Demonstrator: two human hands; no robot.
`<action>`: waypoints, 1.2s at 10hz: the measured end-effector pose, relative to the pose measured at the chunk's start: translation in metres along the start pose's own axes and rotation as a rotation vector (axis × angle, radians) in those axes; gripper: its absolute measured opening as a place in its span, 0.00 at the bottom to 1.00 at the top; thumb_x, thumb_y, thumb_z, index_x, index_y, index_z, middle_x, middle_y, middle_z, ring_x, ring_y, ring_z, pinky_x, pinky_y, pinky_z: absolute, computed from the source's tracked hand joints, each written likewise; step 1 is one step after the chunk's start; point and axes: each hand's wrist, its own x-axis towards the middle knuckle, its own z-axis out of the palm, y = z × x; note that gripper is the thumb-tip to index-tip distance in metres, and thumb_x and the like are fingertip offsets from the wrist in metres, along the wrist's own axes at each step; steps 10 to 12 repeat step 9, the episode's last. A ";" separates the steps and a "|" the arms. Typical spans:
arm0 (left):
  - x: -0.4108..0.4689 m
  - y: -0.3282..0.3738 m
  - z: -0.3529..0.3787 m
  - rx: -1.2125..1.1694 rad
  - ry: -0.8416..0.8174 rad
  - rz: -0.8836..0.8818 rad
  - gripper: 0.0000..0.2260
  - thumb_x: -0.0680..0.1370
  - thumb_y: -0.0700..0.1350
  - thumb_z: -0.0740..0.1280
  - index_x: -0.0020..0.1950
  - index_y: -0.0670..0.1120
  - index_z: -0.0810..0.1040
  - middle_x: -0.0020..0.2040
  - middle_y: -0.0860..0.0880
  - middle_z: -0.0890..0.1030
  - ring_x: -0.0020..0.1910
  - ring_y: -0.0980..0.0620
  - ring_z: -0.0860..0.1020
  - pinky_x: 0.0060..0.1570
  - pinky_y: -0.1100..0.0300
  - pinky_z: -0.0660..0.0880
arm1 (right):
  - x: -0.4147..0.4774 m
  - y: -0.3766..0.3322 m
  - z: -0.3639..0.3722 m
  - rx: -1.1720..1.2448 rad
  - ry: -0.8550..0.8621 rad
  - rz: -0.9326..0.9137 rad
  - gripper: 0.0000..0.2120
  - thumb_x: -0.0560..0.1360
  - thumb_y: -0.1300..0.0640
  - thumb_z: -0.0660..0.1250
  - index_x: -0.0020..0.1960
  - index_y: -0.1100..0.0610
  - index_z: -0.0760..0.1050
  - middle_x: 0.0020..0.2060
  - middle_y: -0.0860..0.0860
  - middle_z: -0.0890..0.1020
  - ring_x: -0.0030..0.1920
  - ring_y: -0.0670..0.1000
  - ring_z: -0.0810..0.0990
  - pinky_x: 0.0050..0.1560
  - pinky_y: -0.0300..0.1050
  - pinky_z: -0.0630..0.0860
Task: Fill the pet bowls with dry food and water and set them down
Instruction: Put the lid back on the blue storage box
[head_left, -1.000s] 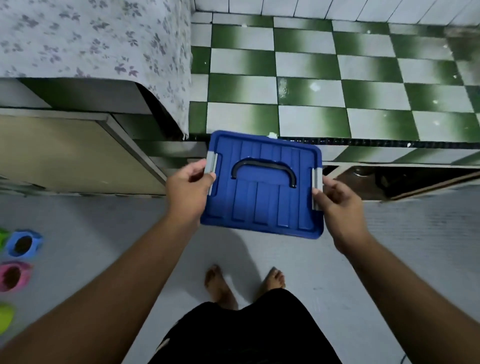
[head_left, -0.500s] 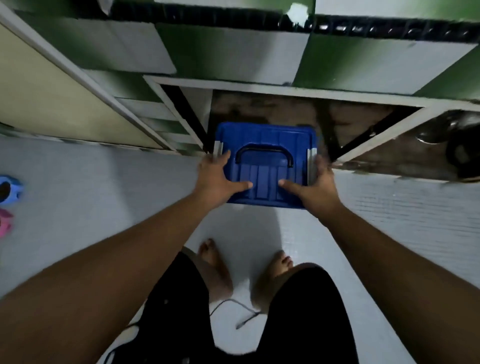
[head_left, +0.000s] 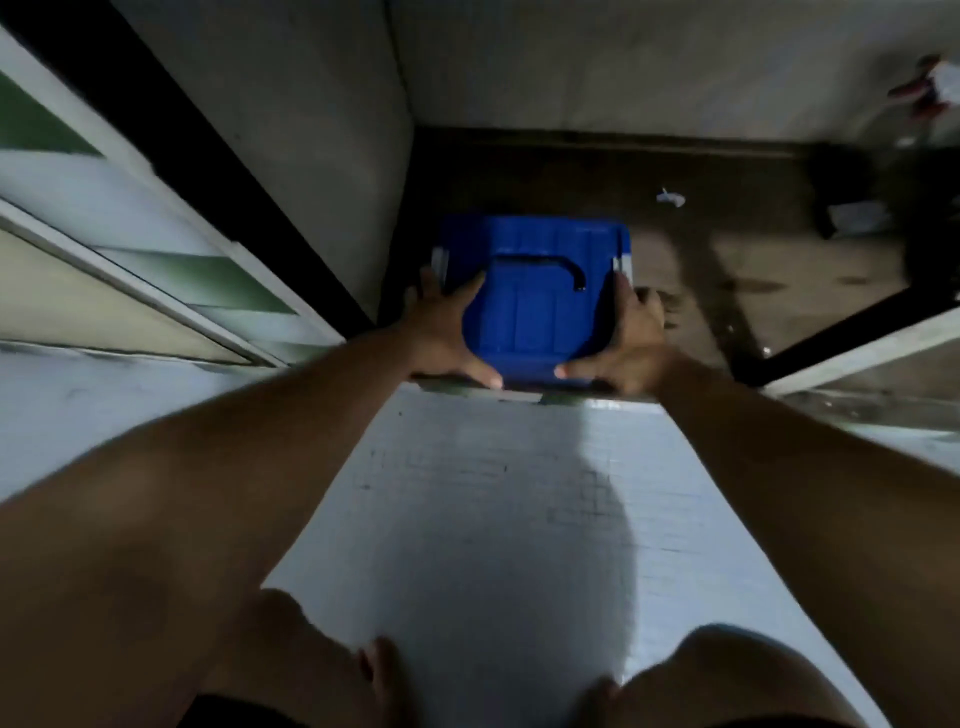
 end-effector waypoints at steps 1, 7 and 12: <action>0.028 -0.008 -0.002 0.028 0.062 0.024 0.63 0.62 0.61 0.83 0.81 0.66 0.39 0.82 0.43 0.34 0.81 0.31 0.40 0.78 0.34 0.52 | 0.025 0.005 0.010 0.040 0.042 0.001 0.58 0.47 0.46 0.86 0.71 0.42 0.60 0.64 0.49 0.70 0.64 0.51 0.66 0.70 0.53 0.65; 0.038 -0.015 -0.004 0.124 0.202 0.076 0.56 0.71 0.63 0.76 0.82 0.61 0.36 0.82 0.46 0.31 0.81 0.33 0.42 0.77 0.32 0.55 | 0.051 -0.017 0.016 -0.240 0.032 0.071 0.63 0.59 0.42 0.83 0.81 0.53 0.46 0.80 0.57 0.50 0.79 0.62 0.54 0.78 0.60 0.56; -0.016 0.017 -0.017 0.173 0.249 0.147 0.56 0.71 0.65 0.75 0.83 0.59 0.36 0.82 0.46 0.31 0.82 0.37 0.44 0.77 0.35 0.58 | 0.001 -0.043 0.001 -0.465 0.083 0.008 0.58 0.70 0.38 0.74 0.81 0.56 0.38 0.80 0.57 0.37 0.80 0.59 0.37 0.79 0.59 0.45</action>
